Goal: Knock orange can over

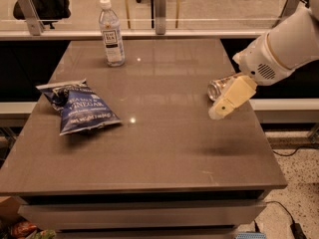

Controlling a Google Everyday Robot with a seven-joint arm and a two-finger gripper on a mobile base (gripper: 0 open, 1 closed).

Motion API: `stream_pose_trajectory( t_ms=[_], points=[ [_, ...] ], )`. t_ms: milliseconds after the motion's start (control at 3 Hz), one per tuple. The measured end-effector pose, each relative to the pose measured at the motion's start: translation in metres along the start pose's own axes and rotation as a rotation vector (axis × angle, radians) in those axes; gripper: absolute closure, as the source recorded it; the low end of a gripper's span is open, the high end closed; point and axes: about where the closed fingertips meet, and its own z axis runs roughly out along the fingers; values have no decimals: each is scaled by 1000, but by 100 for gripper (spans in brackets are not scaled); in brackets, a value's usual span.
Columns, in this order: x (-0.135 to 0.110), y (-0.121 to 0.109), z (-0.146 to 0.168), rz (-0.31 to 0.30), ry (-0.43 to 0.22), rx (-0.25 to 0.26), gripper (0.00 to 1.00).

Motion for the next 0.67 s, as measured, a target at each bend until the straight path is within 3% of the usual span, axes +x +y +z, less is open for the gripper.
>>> stream_pose_trajectory(
  t_ms=[667],
  points=[
    [-1,-4,12,-52,-2,-19,0]
  ],
)
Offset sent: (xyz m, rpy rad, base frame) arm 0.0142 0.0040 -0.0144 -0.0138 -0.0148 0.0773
